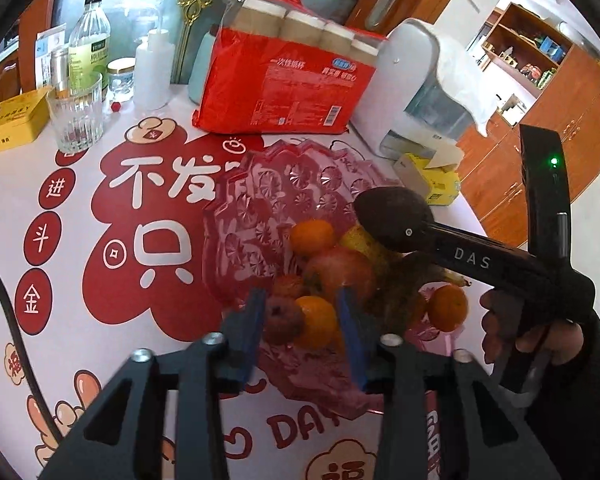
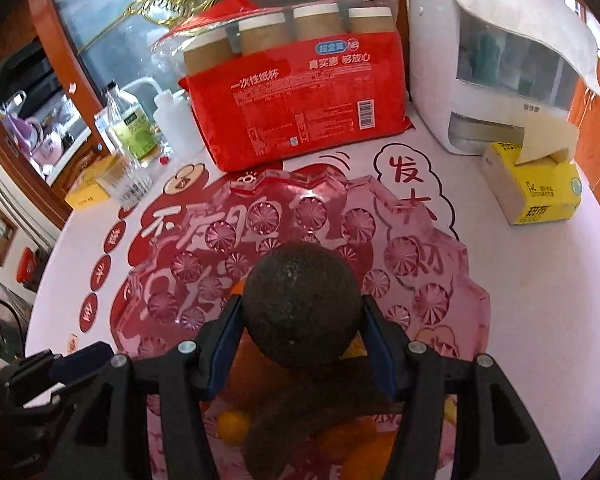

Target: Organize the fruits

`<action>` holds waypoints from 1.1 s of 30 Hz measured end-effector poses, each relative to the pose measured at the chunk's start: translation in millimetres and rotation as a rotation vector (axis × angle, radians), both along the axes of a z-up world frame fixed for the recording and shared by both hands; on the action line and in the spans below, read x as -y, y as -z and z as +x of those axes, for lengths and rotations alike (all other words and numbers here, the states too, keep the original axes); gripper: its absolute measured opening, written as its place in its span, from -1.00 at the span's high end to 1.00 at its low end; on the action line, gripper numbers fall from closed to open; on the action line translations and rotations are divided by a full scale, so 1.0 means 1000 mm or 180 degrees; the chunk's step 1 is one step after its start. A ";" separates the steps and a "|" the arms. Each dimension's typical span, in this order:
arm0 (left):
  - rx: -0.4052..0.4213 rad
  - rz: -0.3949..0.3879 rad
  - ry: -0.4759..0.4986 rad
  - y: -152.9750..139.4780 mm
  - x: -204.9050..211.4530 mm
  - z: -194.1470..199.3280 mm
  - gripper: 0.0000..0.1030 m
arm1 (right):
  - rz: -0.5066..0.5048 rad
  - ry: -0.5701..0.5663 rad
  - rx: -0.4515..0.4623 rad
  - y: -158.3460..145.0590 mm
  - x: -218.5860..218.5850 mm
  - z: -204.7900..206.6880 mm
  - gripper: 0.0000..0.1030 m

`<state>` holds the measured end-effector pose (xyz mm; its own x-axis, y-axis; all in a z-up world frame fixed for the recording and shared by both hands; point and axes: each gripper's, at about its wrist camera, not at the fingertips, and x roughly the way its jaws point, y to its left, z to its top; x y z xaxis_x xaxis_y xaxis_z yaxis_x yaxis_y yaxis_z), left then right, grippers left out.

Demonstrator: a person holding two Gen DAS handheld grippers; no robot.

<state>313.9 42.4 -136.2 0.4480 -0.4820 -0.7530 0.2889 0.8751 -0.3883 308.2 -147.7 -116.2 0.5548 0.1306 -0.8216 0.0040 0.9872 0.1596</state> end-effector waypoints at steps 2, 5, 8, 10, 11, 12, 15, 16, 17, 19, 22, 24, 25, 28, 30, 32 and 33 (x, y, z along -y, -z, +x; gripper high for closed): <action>0.0037 0.0033 -0.0002 -0.006 0.001 -0.003 0.07 | -0.0083 -0.0011 0.0106 -0.010 -0.001 -0.004 -0.13; 0.0083 0.0042 -0.0033 -0.019 -0.002 -0.011 -0.13 | -0.0134 0.0019 0.0295 -0.028 0.000 -0.015 -0.19; 0.0167 0.0074 -0.0079 -0.034 -0.007 -0.024 -0.28 | -0.0078 0.0120 0.0360 -0.042 0.006 -0.034 -0.35; 0.0206 0.0092 -0.0119 -0.041 -0.012 -0.032 -0.39 | -0.0055 0.0194 0.0336 -0.046 0.010 -0.050 -0.37; 0.0222 0.0094 -0.0136 -0.044 -0.015 -0.037 -0.43 | -0.0054 0.0228 0.0317 -0.047 0.012 -0.057 -0.38; 0.0228 0.0093 -0.0150 -0.047 -0.018 -0.044 -0.45 | -0.0050 0.0267 0.0295 -0.048 0.013 -0.066 -0.38; 0.0219 0.0094 -0.0187 -0.051 -0.026 -0.063 -0.49 | -0.0022 0.0363 0.0192 -0.044 0.016 -0.099 -0.39; 0.0213 0.0096 -0.0195 -0.052 -0.028 -0.070 -0.50 | -0.0013 0.0397 0.0142 -0.041 0.016 -0.113 -0.39; 0.0203 0.0101 -0.0202 -0.052 -0.030 -0.077 -0.50 | -0.0006 0.0415 0.0112 -0.039 0.016 -0.123 -0.39; 0.0163 0.0106 -0.0206 -0.052 -0.034 -0.093 -0.51 | 0.0022 0.0461 0.0043 -0.034 0.015 -0.149 -0.39; 0.0101 0.0151 -0.0198 -0.048 -0.037 -0.115 -0.54 | 0.0082 0.0508 -0.0046 -0.026 0.011 -0.183 -0.41; 0.0057 0.0205 -0.0212 -0.046 -0.037 -0.131 -0.54 | 0.0132 0.0518 -0.0087 -0.022 0.007 -0.204 -0.45; 0.0022 0.0220 -0.0229 -0.045 -0.037 -0.140 -0.55 | 0.0160 0.0512 -0.0104 -0.020 0.005 -0.215 -0.46; -0.0132 0.0217 -0.0314 -0.041 -0.038 -0.167 -0.59 | 0.0248 0.0410 -0.0170 -0.017 -0.003 -0.237 -0.54; -0.0214 0.0227 -0.0383 -0.040 -0.038 -0.185 -0.59 | 0.0269 0.0292 -0.0221 -0.018 -0.010 -0.252 -0.56; -0.0252 0.0270 -0.0430 -0.041 -0.037 -0.204 -0.59 | 0.0305 0.0176 -0.0237 -0.024 -0.015 -0.267 -0.56; -0.0238 0.0291 -0.0471 -0.044 -0.037 -0.215 -0.59 | 0.0332 0.0121 -0.0224 -0.027 -0.016 -0.274 -0.58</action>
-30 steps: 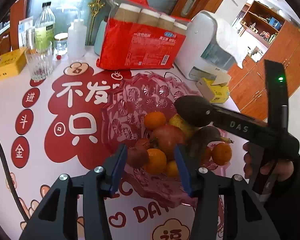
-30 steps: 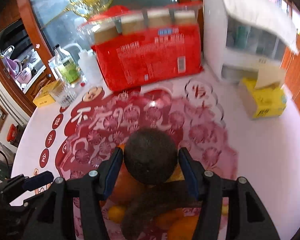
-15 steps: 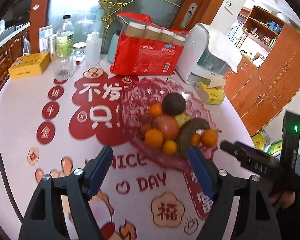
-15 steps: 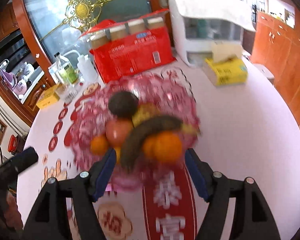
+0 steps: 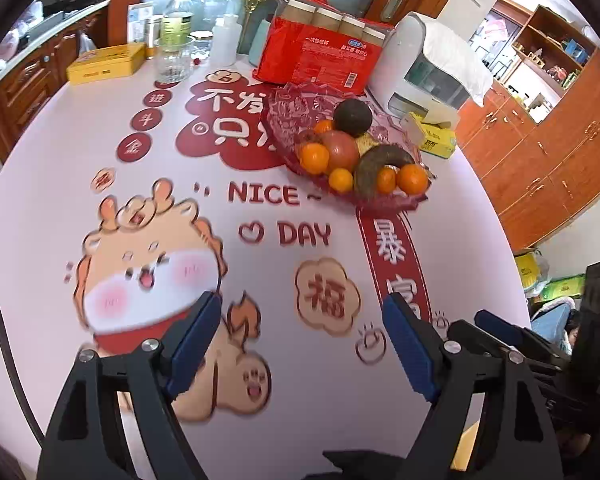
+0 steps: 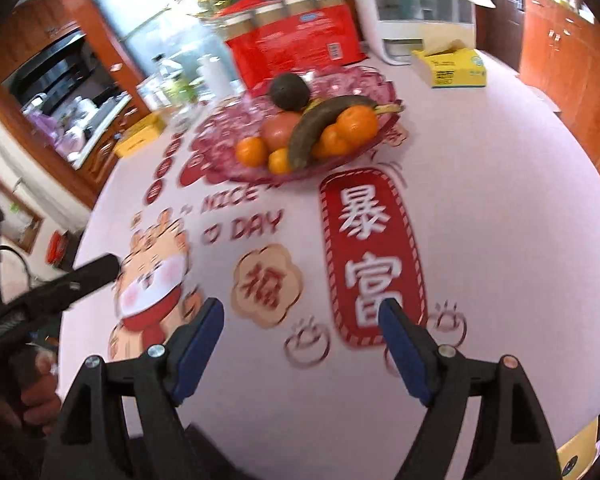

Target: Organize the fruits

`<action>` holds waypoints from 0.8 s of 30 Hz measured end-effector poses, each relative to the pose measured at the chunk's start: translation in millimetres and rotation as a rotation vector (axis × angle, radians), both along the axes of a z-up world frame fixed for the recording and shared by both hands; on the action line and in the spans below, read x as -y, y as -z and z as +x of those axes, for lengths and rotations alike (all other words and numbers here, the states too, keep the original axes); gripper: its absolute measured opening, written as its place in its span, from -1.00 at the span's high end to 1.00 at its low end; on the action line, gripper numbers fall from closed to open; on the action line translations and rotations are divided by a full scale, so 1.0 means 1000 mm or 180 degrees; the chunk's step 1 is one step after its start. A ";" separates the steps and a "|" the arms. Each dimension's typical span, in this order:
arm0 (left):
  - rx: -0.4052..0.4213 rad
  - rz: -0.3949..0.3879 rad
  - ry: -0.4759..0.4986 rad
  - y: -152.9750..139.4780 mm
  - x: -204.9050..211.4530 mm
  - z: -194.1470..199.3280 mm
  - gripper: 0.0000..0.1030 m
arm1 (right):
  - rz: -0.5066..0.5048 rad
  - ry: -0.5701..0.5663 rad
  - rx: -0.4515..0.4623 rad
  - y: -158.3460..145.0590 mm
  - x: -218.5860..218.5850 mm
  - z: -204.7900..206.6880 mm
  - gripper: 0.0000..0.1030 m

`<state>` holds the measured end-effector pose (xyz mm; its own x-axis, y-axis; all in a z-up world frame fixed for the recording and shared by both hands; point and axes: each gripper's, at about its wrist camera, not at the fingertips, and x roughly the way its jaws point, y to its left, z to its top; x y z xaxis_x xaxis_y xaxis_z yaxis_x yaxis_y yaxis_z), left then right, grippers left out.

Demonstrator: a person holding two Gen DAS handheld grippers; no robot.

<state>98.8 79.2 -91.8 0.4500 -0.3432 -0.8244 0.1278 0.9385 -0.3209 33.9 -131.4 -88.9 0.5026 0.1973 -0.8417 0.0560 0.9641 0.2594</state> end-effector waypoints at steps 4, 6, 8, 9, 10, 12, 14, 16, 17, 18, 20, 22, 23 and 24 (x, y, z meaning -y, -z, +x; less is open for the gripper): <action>0.0105 0.0176 -0.0174 -0.017 0.004 -0.029 -0.59 | -0.0059 -0.0192 0.0071 -0.021 -0.002 -0.028 -0.73; 0.0153 0.0282 -0.0238 -0.028 0.010 -0.043 -0.59 | -0.0026 -0.0256 0.0102 -0.033 0.000 -0.036 -0.75; 0.0205 0.0358 -0.0248 -0.040 0.018 -0.057 -0.59 | -0.0019 -0.0298 0.0144 -0.048 0.004 -0.045 -0.76; 0.0276 0.0388 -0.0234 -0.049 0.023 -0.068 -0.59 | 0.0006 -0.0298 0.0180 -0.056 0.007 -0.051 -0.77; 0.0321 0.0418 -0.0225 -0.055 0.028 -0.076 -0.59 | 0.0060 -0.0290 0.0241 -0.065 0.012 -0.058 -0.79; 0.0385 0.0474 -0.0223 -0.068 0.039 -0.092 -0.62 | 0.0101 -0.0267 0.0245 -0.076 0.018 -0.068 -0.83; 0.0415 0.0472 -0.0245 -0.077 0.047 -0.105 -0.68 | 0.0106 -0.0276 0.0225 -0.085 0.022 -0.079 -0.83; 0.0421 0.0416 -0.0317 -0.084 0.054 -0.120 -0.69 | 0.0112 -0.0337 0.0224 -0.091 0.025 -0.089 -0.83; 0.0434 0.0383 -0.0358 -0.086 0.058 -0.129 -0.70 | 0.0115 -0.0393 0.0238 -0.094 0.026 -0.097 -0.83; 0.0449 0.0371 -0.0376 -0.086 0.061 -0.135 -0.72 | 0.0101 -0.0446 0.0273 -0.097 0.026 -0.106 -0.83; 0.0441 0.0414 -0.0437 -0.084 0.068 -0.146 -0.73 | 0.0060 -0.0496 0.0343 -0.100 0.027 -0.122 -0.83; 0.0371 0.0406 -0.0514 -0.082 0.073 -0.155 -0.73 | -0.0003 -0.0528 0.0357 -0.099 0.027 -0.137 -0.84; 0.0350 0.0403 -0.0545 -0.081 0.074 -0.159 -0.73 | -0.0045 -0.0534 0.0354 -0.098 0.027 -0.144 -0.84; 0.0340 0.0407 -0.0570 -0.081 0.075 -0.162 -0.73 | -0.0078 -0.0543 0.0347 -0.098 0.028 -0.149 -0.84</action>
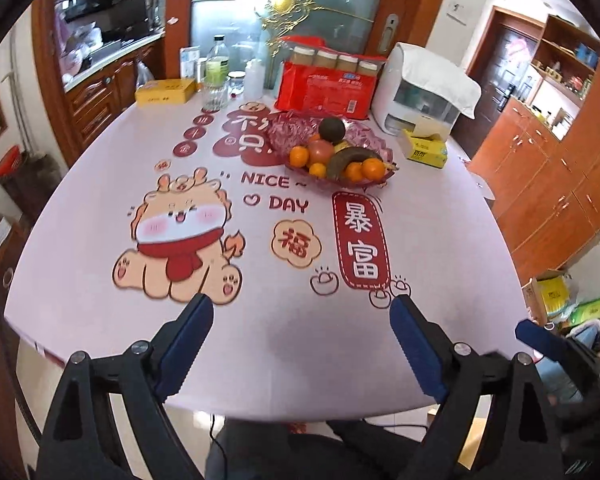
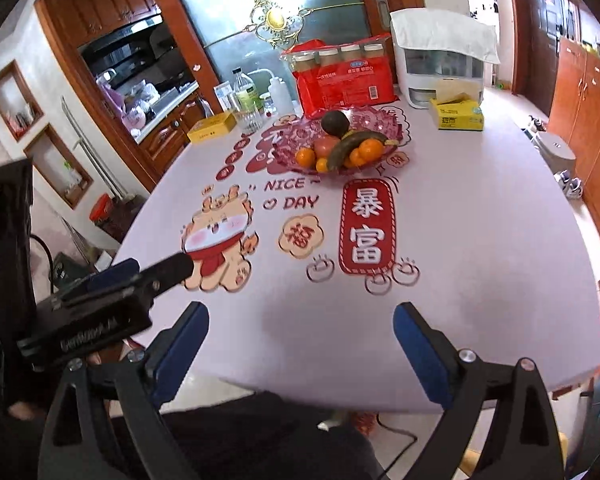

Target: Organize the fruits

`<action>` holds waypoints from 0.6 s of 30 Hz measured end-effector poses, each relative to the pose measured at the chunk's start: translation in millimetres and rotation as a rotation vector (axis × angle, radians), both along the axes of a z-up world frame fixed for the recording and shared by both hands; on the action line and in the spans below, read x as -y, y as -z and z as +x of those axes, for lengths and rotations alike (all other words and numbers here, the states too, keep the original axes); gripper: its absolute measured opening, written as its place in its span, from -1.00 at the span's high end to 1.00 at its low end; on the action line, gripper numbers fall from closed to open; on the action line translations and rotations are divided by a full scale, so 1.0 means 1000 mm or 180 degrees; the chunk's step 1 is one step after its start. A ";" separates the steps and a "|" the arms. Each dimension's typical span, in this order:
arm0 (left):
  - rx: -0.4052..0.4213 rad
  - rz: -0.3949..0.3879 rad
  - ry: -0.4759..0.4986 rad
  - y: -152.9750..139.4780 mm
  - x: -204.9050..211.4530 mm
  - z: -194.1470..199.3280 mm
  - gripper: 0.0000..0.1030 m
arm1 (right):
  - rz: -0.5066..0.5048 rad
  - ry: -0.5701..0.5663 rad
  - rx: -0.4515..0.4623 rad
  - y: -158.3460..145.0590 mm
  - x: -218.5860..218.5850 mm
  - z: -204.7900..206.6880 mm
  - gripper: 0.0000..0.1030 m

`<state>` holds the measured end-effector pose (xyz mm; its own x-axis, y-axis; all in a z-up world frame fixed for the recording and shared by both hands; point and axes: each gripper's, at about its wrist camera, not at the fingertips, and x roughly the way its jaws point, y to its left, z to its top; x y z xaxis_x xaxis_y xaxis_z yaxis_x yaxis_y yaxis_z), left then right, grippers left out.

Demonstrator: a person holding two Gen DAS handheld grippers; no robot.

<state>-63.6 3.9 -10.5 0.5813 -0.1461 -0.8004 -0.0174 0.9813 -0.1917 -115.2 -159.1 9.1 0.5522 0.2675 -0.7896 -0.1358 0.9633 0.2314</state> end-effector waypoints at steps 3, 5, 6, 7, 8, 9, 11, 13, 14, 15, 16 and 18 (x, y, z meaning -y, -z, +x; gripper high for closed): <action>0.0032 0.0080 -0.0020 -0.004 0.006 -0.007 -0.74 | -0.0066 0.0024 0.0003 0.000 0.003 -0.009 -0.84; 0.0077 0.0121 -0.0025 -0.008 0.009 -0.011 -0.79 | -0.0046 0.0080 0.0030 -0.002 0.008 -0.011 -0.84; 0.0104 0.0152 -0.0028 -0.009 0.011 -0.014 -0.87 | -0.0041 0.0101 0.0048 -0.002 0.010 -0.012 -0.84; 0.0148 0.0203 -0.0036 -0.011 0.013 -0.017 -0.91 | -0.0040 0.0107 0.0057 -0.002 0.011 -0.013 -0.84; 0.0163 0.0236 -0.0042 -0.012 0.014 -0.018 -0.97 | -0.0032 0.0112 0.0066 -0.002 0.012 -0.014 -0.84; 0.0179 0.0255 -0.0039 -0.012 0.016 -0.020 -0.98 | -0.0026 0.0112 0.0071 -0.002 0.013 -0.015 -0.84; 0.0186 0.0270 -0.0044 -0.012 0.017 -0.022 -0.98 | -0.0031 0.0115 0.0067 -0.002 0.013 -0.015 -0.84; 0.0186 0.0282 -0.0065 -0.014 0.017 -0.022 -0.98 | -0.0040 0.0121 0.0086 -0.002 0.013 -0.017 -0.84; 0.0192 0.0287 -0.0071 -0.014 0.017 -0.022 -0.98 | -0.0043 0.0121 0.0107 -0.003 0.014 -0.019 -0.87; 0.0200 0.0290 -0.0073 -0.015 0.018 -0.023 -0.98 | -0.0047 0.0121 0.0128 -0.004 0.014 -0.020 -0.96; 0.0203 0.0291 -0.0078 -0.015 0.018 -0.023 -0.98 | -0.0057 0.0126 0.0150 -0.004 0.014 -0.021 -1.00; 0.0183 0.0307 -0.0097 -0.013 0.017 -0.022 -0.98 | -0.0073 0.0139 0.0163 -0.005 0.015 -0.021 -1.00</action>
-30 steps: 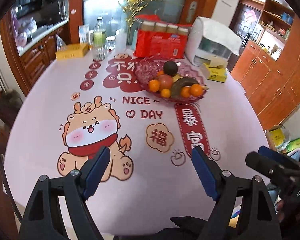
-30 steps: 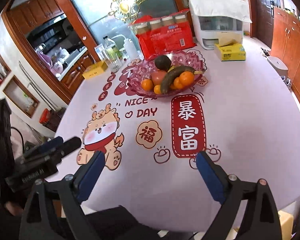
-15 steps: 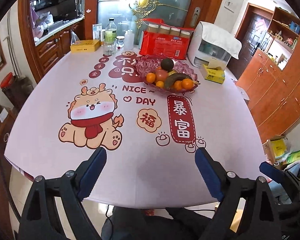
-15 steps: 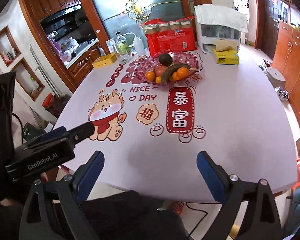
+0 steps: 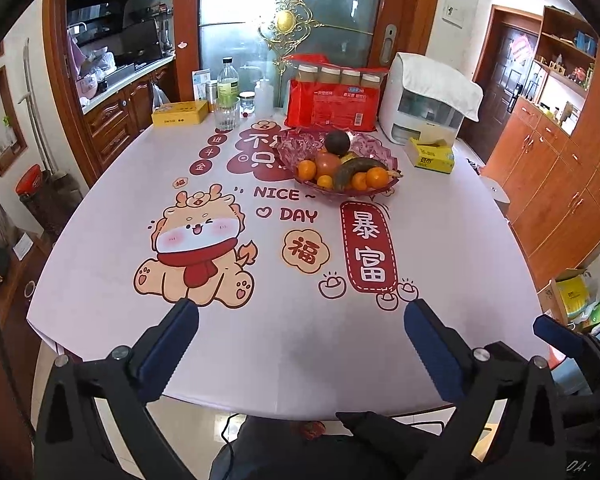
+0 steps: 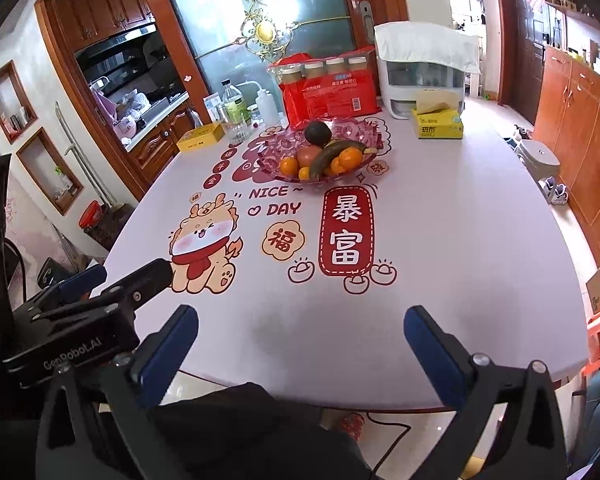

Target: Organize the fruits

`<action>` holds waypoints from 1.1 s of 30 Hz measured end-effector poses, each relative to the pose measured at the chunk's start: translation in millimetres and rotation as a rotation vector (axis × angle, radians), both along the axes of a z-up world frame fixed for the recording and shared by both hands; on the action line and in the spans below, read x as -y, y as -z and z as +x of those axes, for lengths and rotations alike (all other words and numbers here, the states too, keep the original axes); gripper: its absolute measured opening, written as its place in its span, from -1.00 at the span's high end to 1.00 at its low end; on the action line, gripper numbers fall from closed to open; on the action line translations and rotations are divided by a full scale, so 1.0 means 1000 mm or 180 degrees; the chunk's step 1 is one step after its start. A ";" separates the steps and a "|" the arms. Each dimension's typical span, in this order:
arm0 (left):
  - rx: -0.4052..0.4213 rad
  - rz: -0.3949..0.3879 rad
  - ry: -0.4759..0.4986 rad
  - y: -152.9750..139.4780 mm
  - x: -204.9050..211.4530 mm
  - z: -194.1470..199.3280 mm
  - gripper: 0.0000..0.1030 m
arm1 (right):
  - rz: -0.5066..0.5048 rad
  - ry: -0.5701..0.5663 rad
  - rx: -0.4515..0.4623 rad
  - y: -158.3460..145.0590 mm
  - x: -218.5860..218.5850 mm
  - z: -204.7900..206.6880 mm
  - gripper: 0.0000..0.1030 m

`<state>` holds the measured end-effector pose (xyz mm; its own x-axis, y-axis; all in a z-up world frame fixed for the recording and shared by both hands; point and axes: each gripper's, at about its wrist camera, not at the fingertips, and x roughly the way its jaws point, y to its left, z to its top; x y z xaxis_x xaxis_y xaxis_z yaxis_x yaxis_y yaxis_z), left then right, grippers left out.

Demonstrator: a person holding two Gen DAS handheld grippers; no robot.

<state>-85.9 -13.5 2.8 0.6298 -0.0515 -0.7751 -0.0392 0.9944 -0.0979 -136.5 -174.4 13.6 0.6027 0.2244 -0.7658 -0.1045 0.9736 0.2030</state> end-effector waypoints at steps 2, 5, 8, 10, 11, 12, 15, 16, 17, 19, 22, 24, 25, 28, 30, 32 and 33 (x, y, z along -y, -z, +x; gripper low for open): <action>-0.0009 -0.0007 -0.0029 0.001 -0.001 0.000 -0.98 | -0.0001 -0.0005 -0.0007 0.000 0.000 -0.001 -1.00; -0.0007 -0.0015 -0.0060 0.001 -0.002 -0.002 -0.98 | -0.0006 -0.0034 0.0004 -0.002 0.000 -0.001 -1.00; -0.0010 -0.0020 -0.0057 0.002 -0.002 -0.002 -0.98 | -0.0003 -0.0056 0.0005 -0.002 -0.001 0.000 -1.00; -0.0012 -0.0028 -0.0060 0.002 -0.001 -0.003 -0.98 | -0.0008 -0.0055 0.0001 -0.002 -0.001 0.001 -1.00; -0.0012 -0.0026 -0.0060 0.002 -0.002 -0.003 -0.98 | -0.0013 -0.0055 0.0001 -0.002 0.000 0.001 -1.00; -0.0007 -0.0029 -0.0059 0.002 -0.002 -0.003 -0.98 | -0.0008 -0.0057 0.0003 -0.002 -0.001 0.001 -1.00; -0.0009 -0.0024 -0.0059 0.002 -0.002 -0.003 -0.98 | -0.0011 -0.0065 0.0001 -0.001 -0.001 0.002 -1.00; -0.0005 -0.0025 -0.0063 0.002 -0.002 -0.003 -0.98 | -0.0007 -0.0078 -0.0005 0.000 0.000 0.003 -1.00; -0.0002 -0.0022 -0.0072 0.001 -0.001 -0.003 -0.98 | -0.0007 -0.0087 -0.0009 0.000 0.001 0.004 -1.00; -0.0002 -0.0002 -0.0088 0.000 0.000 -0.002 -0.98 | -0.0008 -0.0090 -0.0008 0.000 0.001 0.005 -1.00; 0.0008 0.0016 -0.0093 -0.002 0.003 -0.001 -0.98 | -0.0001 -0.0103 -0.0010 0.000 0.002 0.007 -1.00; 0.0013 0.0027 -0.0094 -0.002 0.004 -0.001 -0.98 | 0.0000 -0.0100 -0.0010 0.000 0.002 0.007 -1.00; 0.0015 0.0030 -0.0093 -0.002 0.005 0.000 -0.98 | 0.0004 -0.0100 -0.0012 0.001 0.002 0.008 -1.00; 0.0014 0.0028 -0.0097 -0.002 0.005 -0.001 -0.98 | -0.0001 -0.0100 -0.0011 0.000 0.002 0.008 -1.00; 0.0012 0.0031 -0.0091 -0.002 0.005 0.000 -0.98 | -0.0001 -0.0101 -0.0013 0.000 0.002 0.008 -1.00; 0.0012 0.0032 -0.0087 -0.002 0.006 0.000 -0.98 | 0.0001 -0.0102 -0.0017 0.001 0.003 0.008 -1.00; 0.0012 0.0036 -0.0085 -0.002 0.006 0.000 -0.98 | 0.0004 -0.0103 -0.0021 0.001 0.003 0.008 -1.00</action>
